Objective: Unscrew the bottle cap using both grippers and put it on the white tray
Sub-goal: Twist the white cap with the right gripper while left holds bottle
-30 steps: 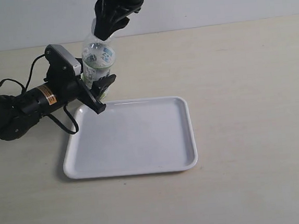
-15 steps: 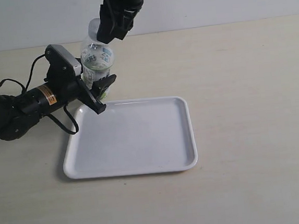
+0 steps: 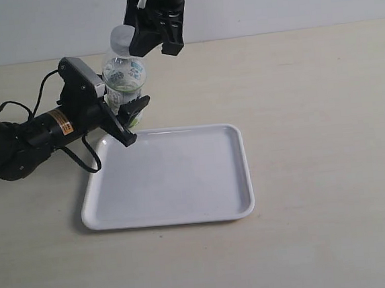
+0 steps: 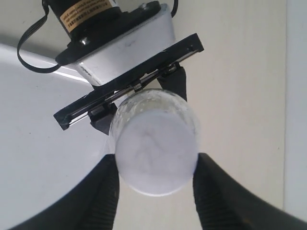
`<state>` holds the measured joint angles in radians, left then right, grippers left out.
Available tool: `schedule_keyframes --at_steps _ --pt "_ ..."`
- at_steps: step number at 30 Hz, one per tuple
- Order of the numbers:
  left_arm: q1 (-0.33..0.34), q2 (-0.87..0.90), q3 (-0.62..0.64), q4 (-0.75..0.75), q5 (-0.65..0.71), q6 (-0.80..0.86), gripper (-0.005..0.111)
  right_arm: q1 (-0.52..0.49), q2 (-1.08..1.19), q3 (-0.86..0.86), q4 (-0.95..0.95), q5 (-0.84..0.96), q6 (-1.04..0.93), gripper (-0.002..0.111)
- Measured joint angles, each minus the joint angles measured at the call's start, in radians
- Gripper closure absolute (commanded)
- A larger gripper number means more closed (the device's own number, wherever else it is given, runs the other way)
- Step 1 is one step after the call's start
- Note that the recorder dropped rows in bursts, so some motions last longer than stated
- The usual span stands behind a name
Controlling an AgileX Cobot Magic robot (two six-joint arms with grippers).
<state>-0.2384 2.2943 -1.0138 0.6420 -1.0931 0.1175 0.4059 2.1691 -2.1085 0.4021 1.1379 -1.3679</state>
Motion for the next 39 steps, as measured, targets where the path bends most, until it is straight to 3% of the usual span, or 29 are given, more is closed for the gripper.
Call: schedule_keyframes --at_steps 4,7,11,14,39 --pt "0.0 0.0 0.0 0.0 0.0 0.0 0.107 0.0 0.0 0.0 0.0 0.0 -0.021 0.105" --pt "0.0 0.0 0.0 0.0 0.0 0.0 0.107 0.0 0.0 0.0 -0.002 0.0 -0.028 0.093" --pt "0.0 0.0 0.0 0.0 0.0 -0.002 0.107 0.0 0.0 0.0 -0.002 -0.008 -0.008 0.055" --pt "0.0 0.0 0.0 -0.008 0.002 -0.013 0.107 0.0 0.0 0.0 -0.002 -0.031 0.04 0.04" --pt "0.0 0.0 0.0 -0.012 0.002 -0.017 0.107 0.0 -0.003 0.0 0.06 -0.031 0.002 0.05"
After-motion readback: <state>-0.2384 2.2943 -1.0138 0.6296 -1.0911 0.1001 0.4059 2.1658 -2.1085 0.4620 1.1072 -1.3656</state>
